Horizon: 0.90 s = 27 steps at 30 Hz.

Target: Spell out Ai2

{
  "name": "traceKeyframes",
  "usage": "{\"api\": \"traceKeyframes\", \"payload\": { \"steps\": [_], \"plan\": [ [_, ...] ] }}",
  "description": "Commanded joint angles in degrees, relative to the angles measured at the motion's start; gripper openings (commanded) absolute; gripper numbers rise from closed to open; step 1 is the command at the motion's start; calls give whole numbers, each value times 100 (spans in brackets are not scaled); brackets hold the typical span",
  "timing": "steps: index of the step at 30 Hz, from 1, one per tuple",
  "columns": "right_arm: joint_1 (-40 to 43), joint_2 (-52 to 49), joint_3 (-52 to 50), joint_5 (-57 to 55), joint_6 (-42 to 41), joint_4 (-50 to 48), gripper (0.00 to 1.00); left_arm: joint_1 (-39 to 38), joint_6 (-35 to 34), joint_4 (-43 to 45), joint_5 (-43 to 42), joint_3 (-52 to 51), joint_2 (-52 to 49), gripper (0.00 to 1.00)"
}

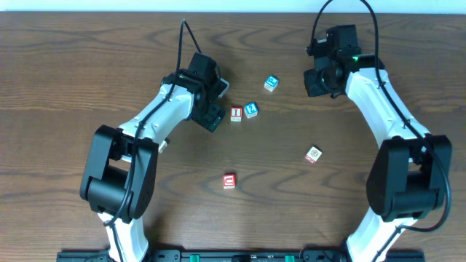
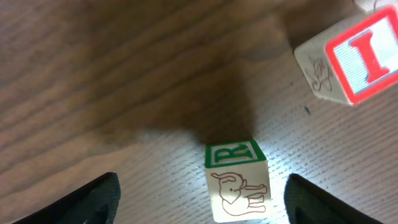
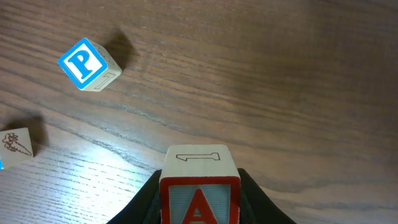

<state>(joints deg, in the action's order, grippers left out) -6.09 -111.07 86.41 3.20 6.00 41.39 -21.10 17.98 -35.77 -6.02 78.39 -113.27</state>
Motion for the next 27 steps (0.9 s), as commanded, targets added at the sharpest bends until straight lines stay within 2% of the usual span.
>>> {"api": "traceKeyframes", "payload": {
  "steps": [1, 6, 13, 27],
  "plan": [
    [-42, 24, 125, 2, -105, 15, 13, 7, -2, 9, -205, -48, 0, 82],
    [-44, 24, 125, 4, -105, 13, 14, 7, -2, 94, -297, -57, -11, 73],
    [-44, 24, 125, 4, -107, 28, 13, 7, -2, 114, -188, -57, -208, 78],
    [-50, 24, 125, 7, -107, 26, 13, 48, -212, -4, 2177, -57, -256, 80]
  ]
}}
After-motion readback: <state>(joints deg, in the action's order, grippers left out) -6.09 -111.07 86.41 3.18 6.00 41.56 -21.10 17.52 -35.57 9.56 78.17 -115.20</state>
